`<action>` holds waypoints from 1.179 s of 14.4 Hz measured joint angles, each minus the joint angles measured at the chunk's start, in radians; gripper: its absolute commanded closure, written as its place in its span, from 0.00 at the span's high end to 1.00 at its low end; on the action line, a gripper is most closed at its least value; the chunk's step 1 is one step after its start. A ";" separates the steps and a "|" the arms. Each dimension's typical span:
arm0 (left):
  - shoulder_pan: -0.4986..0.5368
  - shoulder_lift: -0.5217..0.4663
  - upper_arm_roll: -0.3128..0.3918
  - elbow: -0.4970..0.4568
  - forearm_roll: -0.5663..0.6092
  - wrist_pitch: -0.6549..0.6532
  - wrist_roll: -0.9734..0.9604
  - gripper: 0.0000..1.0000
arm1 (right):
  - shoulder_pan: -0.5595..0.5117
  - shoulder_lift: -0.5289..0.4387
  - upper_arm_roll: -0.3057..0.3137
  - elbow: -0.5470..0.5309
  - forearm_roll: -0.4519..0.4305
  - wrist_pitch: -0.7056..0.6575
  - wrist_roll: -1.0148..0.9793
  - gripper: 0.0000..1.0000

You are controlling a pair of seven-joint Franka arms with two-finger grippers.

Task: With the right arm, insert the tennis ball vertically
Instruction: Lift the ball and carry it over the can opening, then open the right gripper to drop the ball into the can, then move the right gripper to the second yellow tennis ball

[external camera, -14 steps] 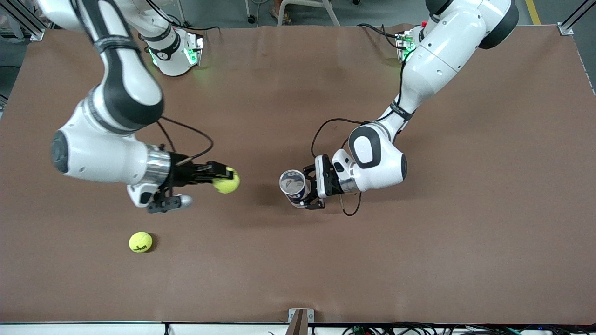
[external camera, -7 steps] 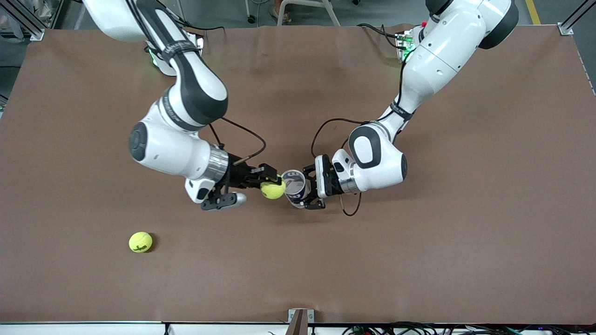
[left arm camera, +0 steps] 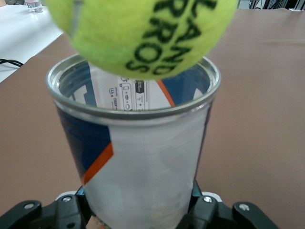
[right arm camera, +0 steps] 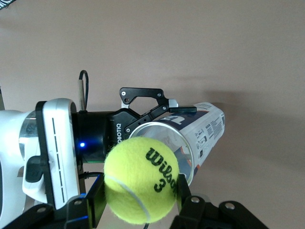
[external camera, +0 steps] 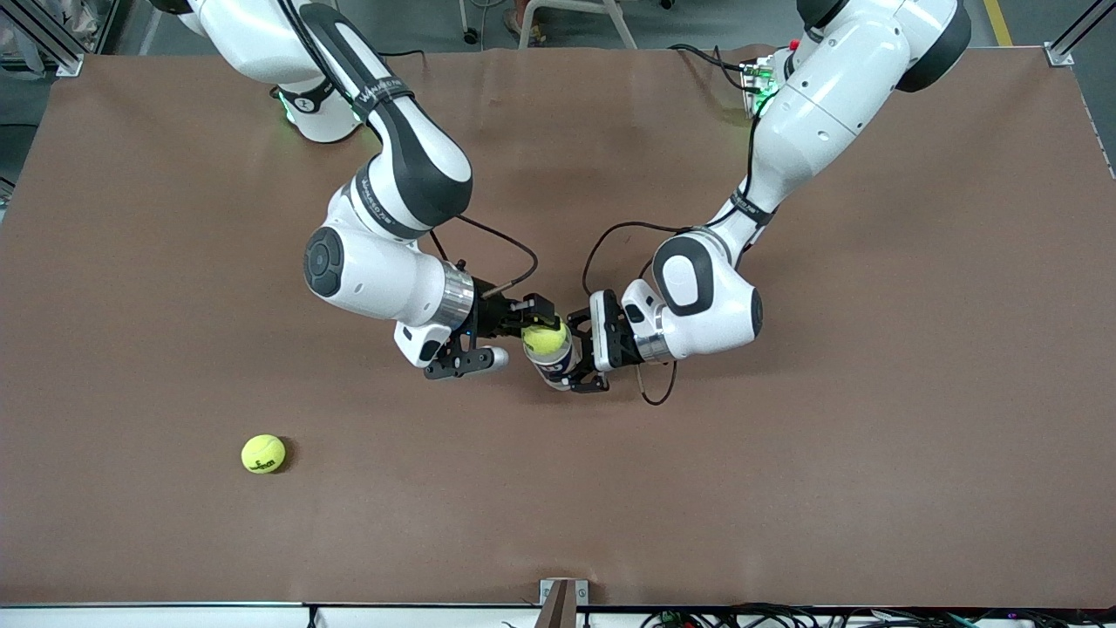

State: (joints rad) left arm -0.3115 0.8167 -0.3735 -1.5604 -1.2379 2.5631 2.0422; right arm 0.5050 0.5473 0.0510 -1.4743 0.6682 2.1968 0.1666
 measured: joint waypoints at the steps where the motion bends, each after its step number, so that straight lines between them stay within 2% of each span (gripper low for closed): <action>1: 0.000 0.000 0.000 0.000 0.000 0.000 0.000 0.75 | 0.000 0.004 0.000 0.000 -0.001 0.000 0.000 1.00; 7: 0.001 0.000 0.001 0.000 0.000 0.000 0.000 0.77 | 0.003 0.011 -0.004 0.005 -0.008 0.000 0.039 1.00; 10: 0.002 0.000 0.001 0.000 0.000 0.000 0.001 0.77 | -0.019 0.007 -0.021 0.022 -0.089 -0.028 0.108 1.00; 13: 0.002 0.000 0.001 0.000 0.000 0.000 0.001 0.77 | -0.158 0.001 -0.033 0.058 -0.231 -0.149 0.122 1.00; 15: 0.002 0.000 0.001 0.000 0.000 0.000 0.001 0.77 | -0.271 0.002 -0.033 0.081 -0.394 -0.199 0.109 1.00; 16: 0.002 0.000 0.001 0.000 0.000 0.000 0.001 0.77 | -0.310 0.008 -0.032 0.085 -0.501 -0.205 0.107 1.00; 17: 0.002 0.000 0.001 0.000 0.000 0.000 0.001 0.77 | -0.329 0.020 -0.031 0.088 -0.571 -0.205 0.107 1.00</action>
State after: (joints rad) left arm -0.3093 0.8168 -0.3721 -1.5601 -1.2379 2.5630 2.0428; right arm 0.1760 0.5671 0.0199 -1.3862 0.0974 1.9918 0.2735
